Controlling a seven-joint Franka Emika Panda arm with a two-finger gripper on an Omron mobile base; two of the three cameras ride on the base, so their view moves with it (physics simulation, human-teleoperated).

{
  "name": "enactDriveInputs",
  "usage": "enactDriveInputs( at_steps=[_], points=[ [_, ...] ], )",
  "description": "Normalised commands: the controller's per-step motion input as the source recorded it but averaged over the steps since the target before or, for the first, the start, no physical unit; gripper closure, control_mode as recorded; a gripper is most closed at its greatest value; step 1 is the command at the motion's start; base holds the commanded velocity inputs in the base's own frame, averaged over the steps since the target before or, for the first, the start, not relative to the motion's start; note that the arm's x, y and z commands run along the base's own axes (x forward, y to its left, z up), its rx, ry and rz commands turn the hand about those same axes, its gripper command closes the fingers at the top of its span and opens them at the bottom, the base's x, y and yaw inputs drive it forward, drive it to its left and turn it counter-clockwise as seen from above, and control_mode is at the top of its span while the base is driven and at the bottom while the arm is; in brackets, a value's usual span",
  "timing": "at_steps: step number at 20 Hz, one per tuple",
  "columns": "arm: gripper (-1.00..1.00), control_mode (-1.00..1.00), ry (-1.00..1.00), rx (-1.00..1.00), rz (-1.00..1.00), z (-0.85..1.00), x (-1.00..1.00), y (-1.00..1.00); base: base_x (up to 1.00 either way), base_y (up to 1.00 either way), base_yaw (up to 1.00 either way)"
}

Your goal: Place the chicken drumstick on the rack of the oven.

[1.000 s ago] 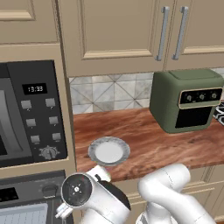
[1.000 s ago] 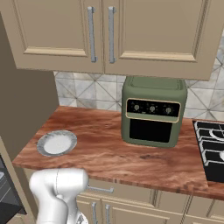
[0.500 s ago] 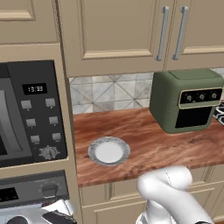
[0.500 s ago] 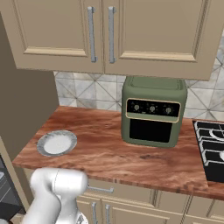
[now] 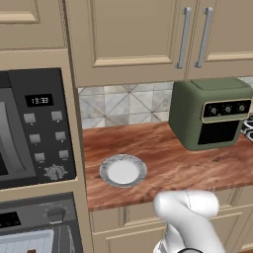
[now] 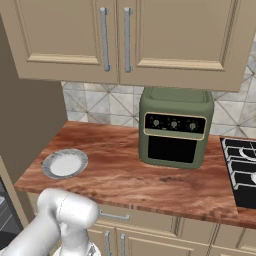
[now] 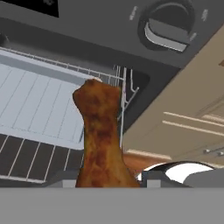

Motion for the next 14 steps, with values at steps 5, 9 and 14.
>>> enactDriveInputs(
  at_steps=[5,9,14],
  points=[
    [1.0,-1.0,-0.06,0.14,0.02,-0.41,0.6,0.23,0.0,0.0,0.0],
    [1.0,-1.0,0.04,0.0,0.0,-0.33,0.88,0.65,0.0,0.0,0.0],
    [1.0,-1.0,0.0,0.0,0.0,-0.67,0.36,1.0,0.0,0.0,0.0]
  ],
)
